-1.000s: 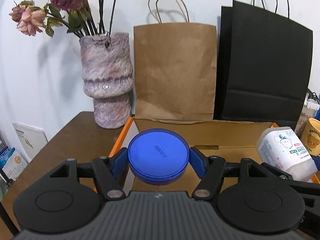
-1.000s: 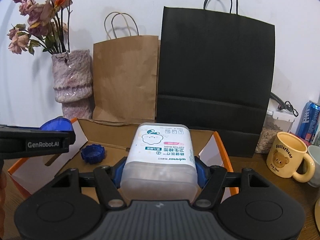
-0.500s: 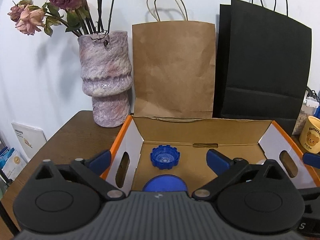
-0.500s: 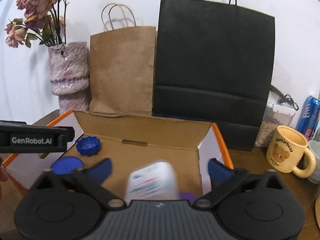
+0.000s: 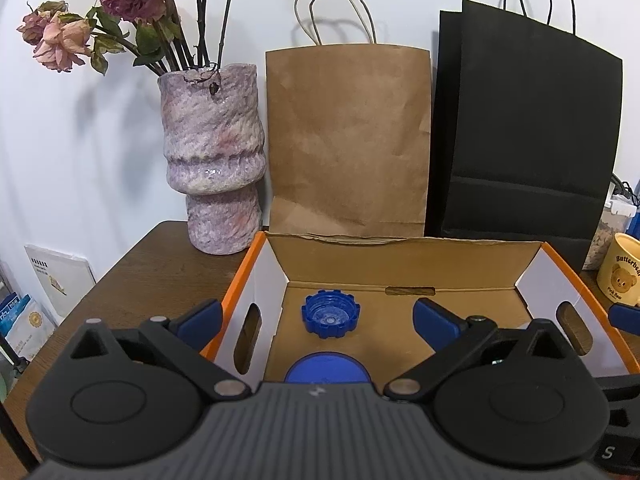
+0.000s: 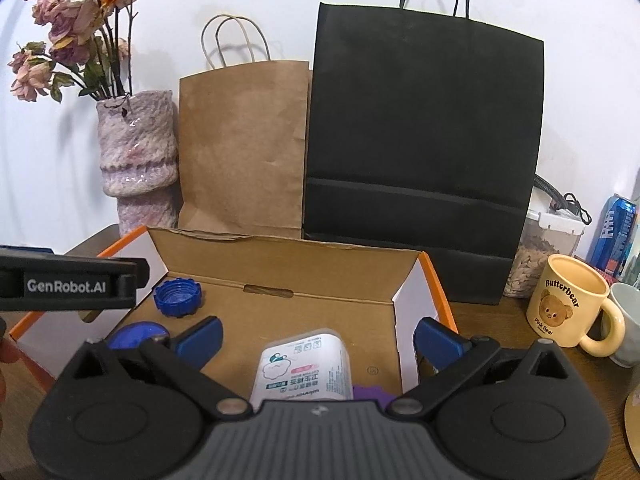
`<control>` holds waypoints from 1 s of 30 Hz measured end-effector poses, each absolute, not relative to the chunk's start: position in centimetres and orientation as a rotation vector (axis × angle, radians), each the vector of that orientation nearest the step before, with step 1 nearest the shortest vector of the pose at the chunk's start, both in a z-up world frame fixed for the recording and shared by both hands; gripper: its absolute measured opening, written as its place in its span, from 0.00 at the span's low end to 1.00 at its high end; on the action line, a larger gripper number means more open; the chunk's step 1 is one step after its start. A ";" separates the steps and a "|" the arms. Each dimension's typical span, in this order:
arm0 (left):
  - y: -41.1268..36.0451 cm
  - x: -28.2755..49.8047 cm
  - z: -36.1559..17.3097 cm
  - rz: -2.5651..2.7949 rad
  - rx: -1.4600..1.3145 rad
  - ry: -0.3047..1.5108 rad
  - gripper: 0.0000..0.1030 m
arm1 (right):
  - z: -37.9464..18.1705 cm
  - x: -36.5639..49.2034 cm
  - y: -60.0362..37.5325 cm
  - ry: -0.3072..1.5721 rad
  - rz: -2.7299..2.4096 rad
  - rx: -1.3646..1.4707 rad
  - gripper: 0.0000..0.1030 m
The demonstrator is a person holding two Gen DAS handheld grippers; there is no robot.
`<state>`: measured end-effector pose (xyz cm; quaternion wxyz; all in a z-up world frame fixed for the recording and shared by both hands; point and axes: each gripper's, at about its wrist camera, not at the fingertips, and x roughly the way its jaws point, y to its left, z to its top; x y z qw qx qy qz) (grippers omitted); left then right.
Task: Organize rigid objects
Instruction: 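Open left tool dropping blue lid while right tool drops swab container in box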
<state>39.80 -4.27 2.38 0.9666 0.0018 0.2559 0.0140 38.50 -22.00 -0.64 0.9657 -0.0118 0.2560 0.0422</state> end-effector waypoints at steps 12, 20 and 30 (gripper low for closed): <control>-3.7 38.3 3.2 0.023 -0.013 0.514 1.00 | 0.7 36.3 -22.0 0.482 0.095 -0.038 1.00; -3.6 36.3 3.8 0.011 -0.013 0.496 1.00 | 1.3 34.2 -22.1 0.463 0.096 -0.044 1.00; -3.1 33.5 4.2 0.005 -0.020 0.490 1.00 | 1.5 31.1 -22.6 0.463 0.089 -0.038 1.00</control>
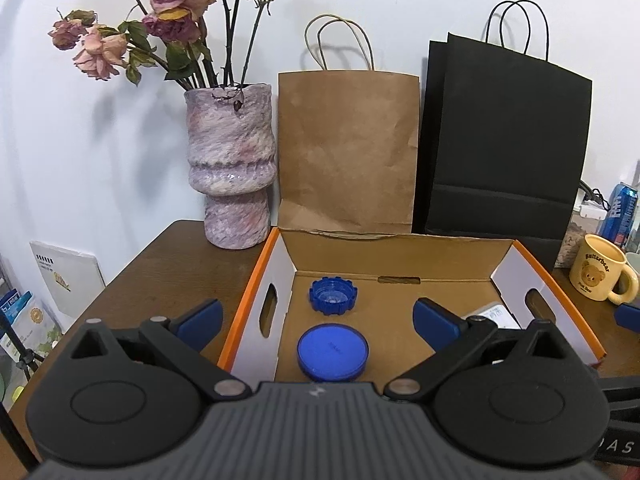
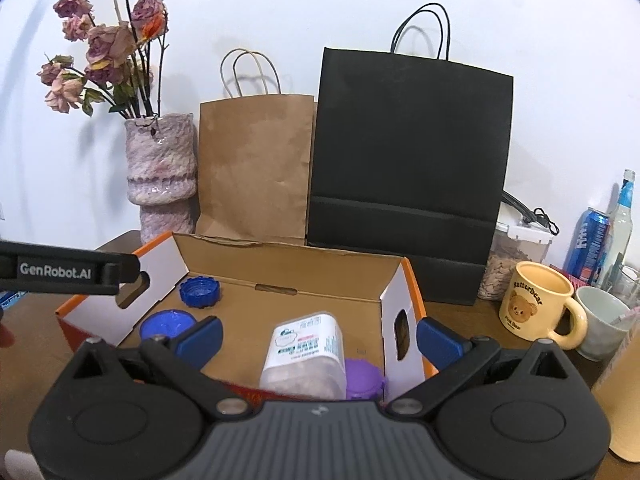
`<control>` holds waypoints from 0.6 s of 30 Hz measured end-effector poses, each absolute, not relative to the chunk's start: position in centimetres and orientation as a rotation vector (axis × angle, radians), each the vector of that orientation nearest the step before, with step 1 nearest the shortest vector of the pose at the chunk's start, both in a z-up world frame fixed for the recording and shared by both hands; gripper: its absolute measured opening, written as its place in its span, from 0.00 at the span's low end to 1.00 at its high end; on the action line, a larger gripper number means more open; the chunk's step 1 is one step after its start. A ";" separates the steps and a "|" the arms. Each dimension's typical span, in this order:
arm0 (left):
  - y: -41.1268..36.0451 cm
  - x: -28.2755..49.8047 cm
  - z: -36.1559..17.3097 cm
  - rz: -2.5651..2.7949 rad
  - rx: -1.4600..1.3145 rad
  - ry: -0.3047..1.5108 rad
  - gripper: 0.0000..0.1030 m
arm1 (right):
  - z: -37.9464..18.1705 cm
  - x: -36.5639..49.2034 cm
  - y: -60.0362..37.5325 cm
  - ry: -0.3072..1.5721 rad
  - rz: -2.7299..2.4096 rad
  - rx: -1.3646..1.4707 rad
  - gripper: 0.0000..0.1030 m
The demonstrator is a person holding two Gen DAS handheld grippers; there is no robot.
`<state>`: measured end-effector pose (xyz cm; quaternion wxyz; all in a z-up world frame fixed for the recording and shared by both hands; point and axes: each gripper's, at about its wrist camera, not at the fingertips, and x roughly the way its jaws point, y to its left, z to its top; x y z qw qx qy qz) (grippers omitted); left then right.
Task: Organize rigid objects
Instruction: 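Open left tool dropping blue lid while right tool drops swab container in box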
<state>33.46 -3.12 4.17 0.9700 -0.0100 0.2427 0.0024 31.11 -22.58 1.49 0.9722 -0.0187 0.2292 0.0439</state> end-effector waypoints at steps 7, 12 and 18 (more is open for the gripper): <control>-2.9 30.6 4.3 0.002 -0.020 0.489 1.00 | 1.6 28.4 -22.7 0.465 0.091 -0.038 1.00; -2.8 28.5 4.5 -0.003 -0.018 0.486 1.00 | 1.8 26.2 -22.7 0.469 0.091 -0.038 1.00; -2.6 25.8 4.6 -0.007 -0.019 0.483 1.00 | 1.9 23.5 -22.7 0.465 0.095 -0.036 1.00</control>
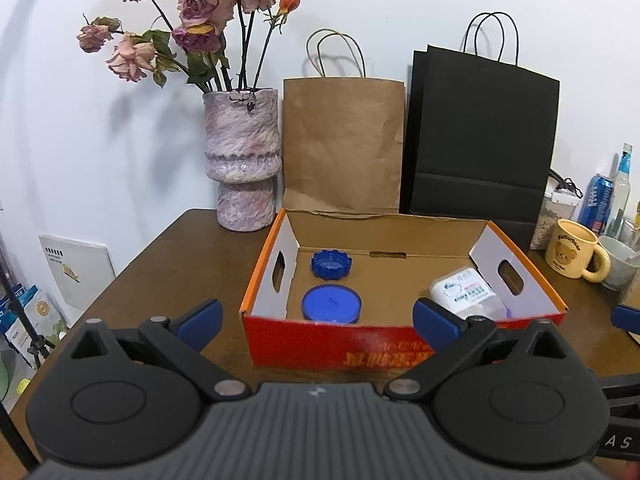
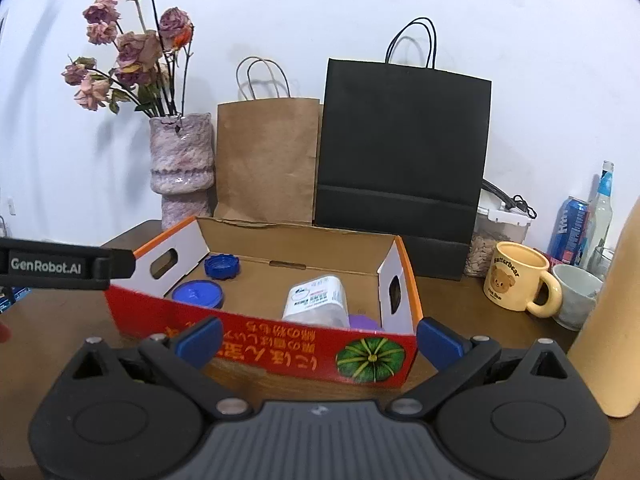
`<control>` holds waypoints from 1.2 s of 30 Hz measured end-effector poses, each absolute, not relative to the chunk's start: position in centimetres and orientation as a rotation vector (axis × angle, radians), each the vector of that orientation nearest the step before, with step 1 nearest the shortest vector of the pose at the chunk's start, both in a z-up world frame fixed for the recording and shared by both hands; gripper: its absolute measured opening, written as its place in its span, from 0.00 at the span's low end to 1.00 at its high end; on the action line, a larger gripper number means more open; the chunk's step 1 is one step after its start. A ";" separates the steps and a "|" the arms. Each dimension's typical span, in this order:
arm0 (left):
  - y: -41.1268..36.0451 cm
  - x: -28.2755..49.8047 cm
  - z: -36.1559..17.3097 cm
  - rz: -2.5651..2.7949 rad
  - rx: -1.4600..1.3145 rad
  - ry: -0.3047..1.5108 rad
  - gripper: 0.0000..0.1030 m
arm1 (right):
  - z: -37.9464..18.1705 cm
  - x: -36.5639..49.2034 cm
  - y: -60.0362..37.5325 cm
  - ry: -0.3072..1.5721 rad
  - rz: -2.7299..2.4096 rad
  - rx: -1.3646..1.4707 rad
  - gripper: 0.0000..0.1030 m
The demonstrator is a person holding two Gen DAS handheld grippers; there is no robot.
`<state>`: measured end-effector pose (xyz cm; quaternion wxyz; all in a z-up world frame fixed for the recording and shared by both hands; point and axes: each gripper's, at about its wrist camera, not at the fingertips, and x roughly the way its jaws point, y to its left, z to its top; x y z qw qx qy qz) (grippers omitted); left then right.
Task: Organize rigid objects
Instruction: 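Move both tools back to the table and grasp the white cap with left tool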
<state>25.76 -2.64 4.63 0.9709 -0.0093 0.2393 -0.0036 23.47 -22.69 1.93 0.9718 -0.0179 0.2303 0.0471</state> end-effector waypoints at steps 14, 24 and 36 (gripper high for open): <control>-1.7 18.2 3.5 -0.026 -0.025 0.504 1.00 | 1.0 16.1 -23.4 0.479 0.097 -0.018 1.00; -0.8 13.8 1.2 -0.022 0.002 0.558 1.00 | -0.2 11.6 -23.5 0.504 0.093 -0.035 1.00; -1.3 10.3 -2.2 -0.069 0.065 0.647 1.00 | -1.9 8.5 -23.7 0.553 0.093 -0.048 1.00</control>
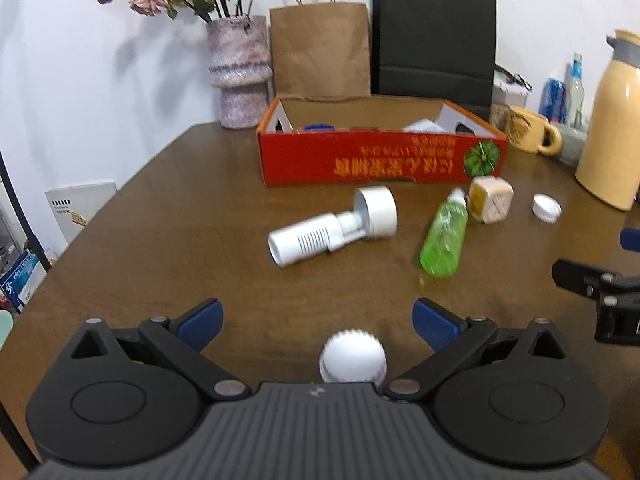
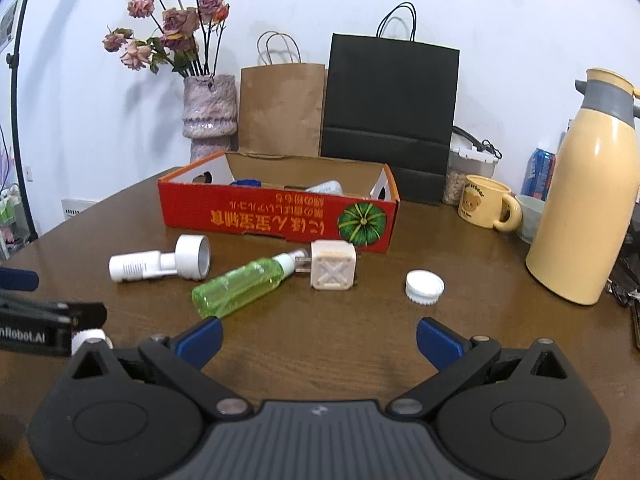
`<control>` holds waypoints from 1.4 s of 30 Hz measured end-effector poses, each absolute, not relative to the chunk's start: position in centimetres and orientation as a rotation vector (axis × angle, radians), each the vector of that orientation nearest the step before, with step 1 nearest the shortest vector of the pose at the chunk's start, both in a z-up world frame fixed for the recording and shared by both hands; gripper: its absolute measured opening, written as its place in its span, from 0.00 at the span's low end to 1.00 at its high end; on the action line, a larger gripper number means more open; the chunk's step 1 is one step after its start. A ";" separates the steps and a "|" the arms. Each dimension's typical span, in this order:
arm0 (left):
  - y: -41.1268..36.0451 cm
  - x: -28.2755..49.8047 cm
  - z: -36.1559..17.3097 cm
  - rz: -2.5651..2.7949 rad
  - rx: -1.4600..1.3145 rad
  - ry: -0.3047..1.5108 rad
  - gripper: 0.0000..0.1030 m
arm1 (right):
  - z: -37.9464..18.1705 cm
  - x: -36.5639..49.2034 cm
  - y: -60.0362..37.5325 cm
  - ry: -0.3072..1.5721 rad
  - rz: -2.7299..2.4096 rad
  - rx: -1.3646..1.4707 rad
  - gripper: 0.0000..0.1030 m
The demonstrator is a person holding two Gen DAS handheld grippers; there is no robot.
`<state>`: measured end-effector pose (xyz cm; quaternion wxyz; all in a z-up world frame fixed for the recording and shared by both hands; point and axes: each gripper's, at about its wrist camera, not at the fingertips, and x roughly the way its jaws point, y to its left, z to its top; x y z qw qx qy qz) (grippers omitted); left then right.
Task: Organize rigid objects
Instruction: 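Move both tools back to the table and grasp the white cap with left tool, then lift the white cap with left tool while right tool grasps green spray bottle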
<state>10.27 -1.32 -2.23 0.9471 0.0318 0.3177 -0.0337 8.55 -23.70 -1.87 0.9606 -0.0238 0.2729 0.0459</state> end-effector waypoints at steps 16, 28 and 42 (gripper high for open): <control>-1.9 9.6 -4.5 -0.086 0.072 0.710 0.69 | -3.1 7.8 -24.1 0.593 0.084 -0.045 1.00; -1.8 9.2 -3.8 -0.104 0.063 0.664 0.40 | -3.4 8.0 -23.5 0.606 0.089 -0.055 1.00; -0.1 10.5 -0.9 -0.062 0.036 0.575 0.39 | -2.8 9.3 -21.6 0.595 0.111 -0.089 1.00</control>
